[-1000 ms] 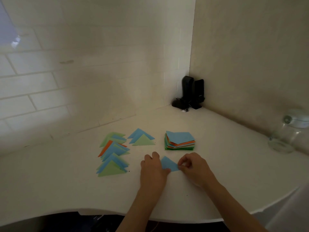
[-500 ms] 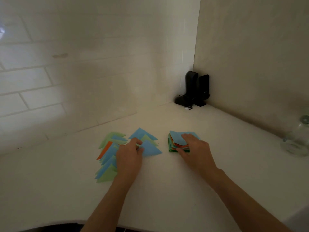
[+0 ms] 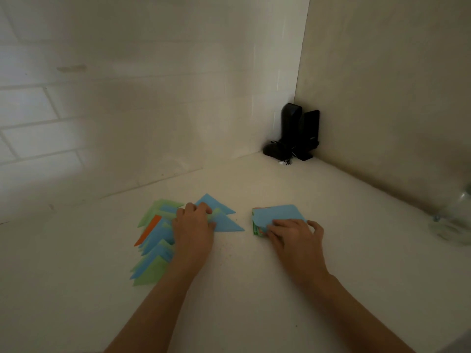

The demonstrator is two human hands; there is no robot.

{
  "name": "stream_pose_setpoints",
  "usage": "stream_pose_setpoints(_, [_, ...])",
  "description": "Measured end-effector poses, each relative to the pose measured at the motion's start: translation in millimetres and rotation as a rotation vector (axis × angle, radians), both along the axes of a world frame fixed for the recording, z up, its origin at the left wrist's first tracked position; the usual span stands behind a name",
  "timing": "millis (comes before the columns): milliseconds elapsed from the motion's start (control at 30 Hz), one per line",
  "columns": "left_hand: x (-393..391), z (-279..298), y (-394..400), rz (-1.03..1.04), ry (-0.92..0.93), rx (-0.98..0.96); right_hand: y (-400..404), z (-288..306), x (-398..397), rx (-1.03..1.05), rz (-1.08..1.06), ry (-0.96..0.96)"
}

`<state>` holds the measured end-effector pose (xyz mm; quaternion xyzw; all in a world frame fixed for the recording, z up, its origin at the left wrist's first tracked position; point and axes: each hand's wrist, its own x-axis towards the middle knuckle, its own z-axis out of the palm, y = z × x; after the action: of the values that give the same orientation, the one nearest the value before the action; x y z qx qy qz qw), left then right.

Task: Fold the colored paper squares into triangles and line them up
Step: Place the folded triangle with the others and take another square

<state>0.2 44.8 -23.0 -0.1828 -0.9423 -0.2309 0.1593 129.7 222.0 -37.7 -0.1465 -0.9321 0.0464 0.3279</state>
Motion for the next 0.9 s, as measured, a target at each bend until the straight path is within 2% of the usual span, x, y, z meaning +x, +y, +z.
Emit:
stream_pose_setpoints(233, [40, 4, 9, -0.193, 0.170, 0.158, -6, 9, 4, -0.028, 0.015, 0.088])
stream_pose_setpoints(400, [73, -1, 12, -0.444, 0.136, 0.327, -12, 26, 28, 0.019, 0.066, 0.225])
stream_pose_setpoints(667, [116, -12, -1, -0.629, 0.063, 0.288, -28, 10, 74, 0.060, 0.152, 0.140])
stream_pose_setpoints(900, [123, -28, -6, -0.587, 0.047, 0.186, -29, -9, 88, -0.017, 0.268, 0.030])
